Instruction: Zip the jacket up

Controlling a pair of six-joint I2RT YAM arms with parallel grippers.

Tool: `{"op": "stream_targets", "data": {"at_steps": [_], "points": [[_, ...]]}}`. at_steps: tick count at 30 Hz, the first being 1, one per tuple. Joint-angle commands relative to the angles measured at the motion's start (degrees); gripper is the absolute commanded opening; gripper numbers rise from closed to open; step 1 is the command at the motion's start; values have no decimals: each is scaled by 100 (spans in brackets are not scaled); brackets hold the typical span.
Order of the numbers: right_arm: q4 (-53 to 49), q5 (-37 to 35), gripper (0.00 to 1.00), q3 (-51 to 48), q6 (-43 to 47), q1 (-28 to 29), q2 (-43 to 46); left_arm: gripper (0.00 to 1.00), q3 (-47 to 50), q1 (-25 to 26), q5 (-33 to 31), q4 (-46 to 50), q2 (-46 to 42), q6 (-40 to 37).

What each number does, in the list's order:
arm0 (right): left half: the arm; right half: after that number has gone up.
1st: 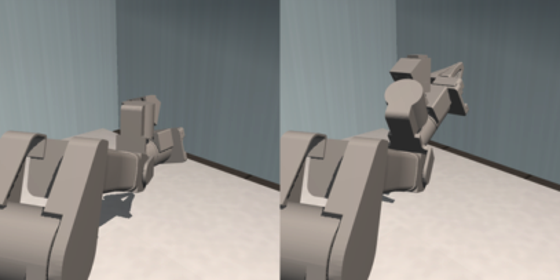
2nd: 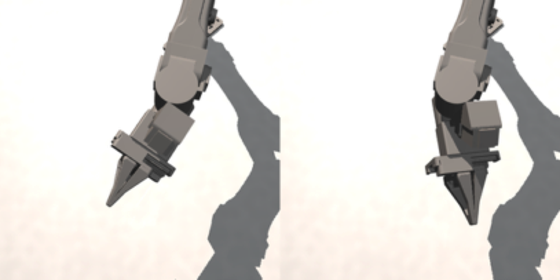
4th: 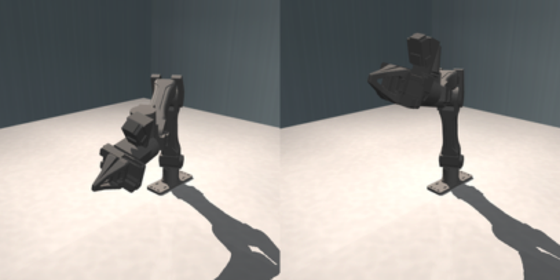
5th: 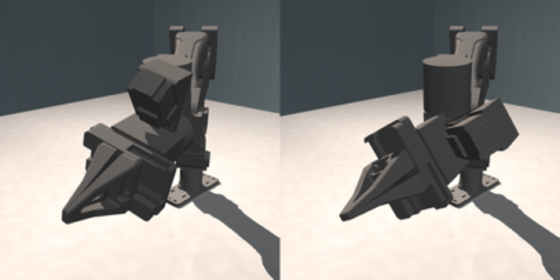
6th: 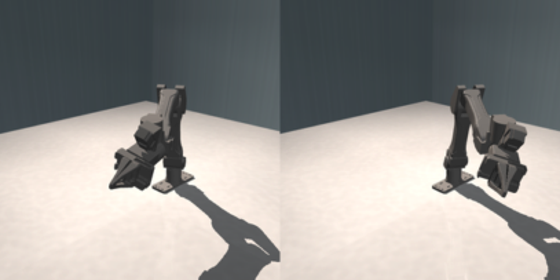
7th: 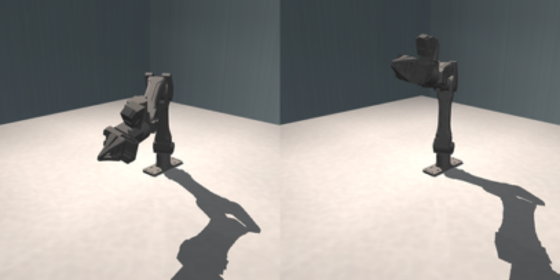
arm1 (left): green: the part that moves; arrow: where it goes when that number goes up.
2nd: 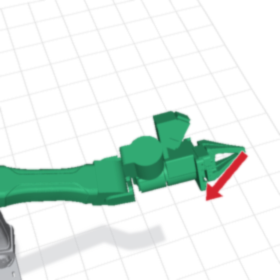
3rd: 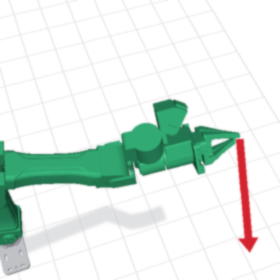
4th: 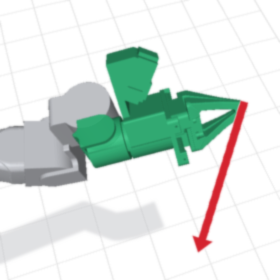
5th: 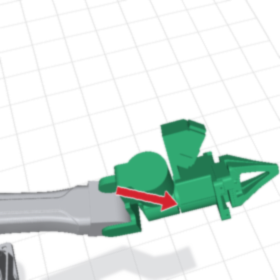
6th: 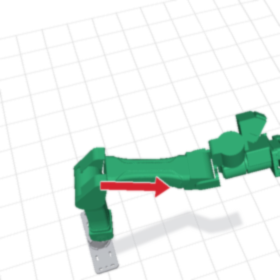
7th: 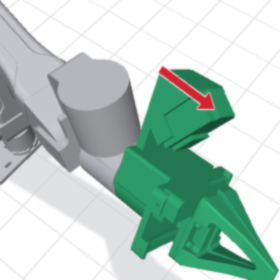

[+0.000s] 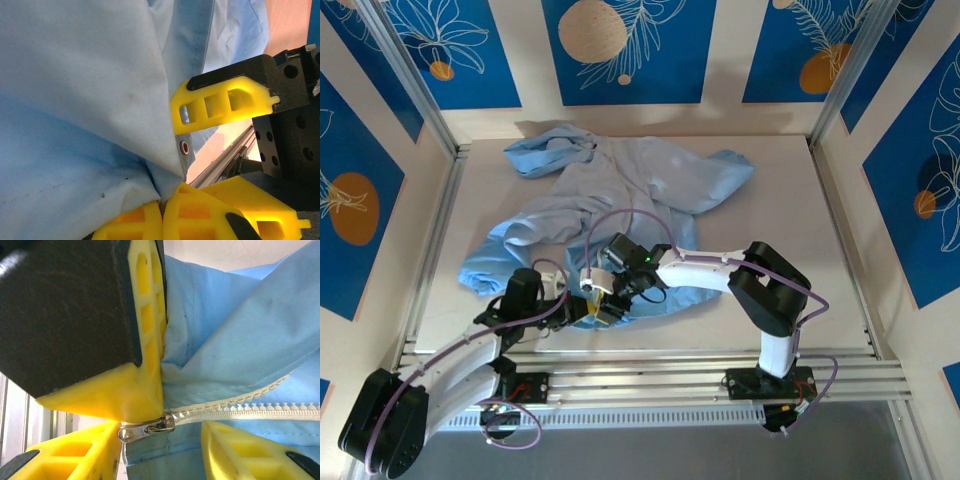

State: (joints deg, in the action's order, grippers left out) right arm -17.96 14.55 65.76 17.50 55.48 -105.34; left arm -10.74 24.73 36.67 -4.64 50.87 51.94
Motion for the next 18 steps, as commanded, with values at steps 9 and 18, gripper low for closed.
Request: {"op": "stream_targets", "data": {"at_steps": [9, 18], "points": [[-147, 28, 45, 95, 60, -94, 214, 0, 103, -72, 157, 197, -199, -167], [-164, 41, 44, 152, 71, -143, 176, 0, 110, -73, 163, 178, -210, -158]]}}
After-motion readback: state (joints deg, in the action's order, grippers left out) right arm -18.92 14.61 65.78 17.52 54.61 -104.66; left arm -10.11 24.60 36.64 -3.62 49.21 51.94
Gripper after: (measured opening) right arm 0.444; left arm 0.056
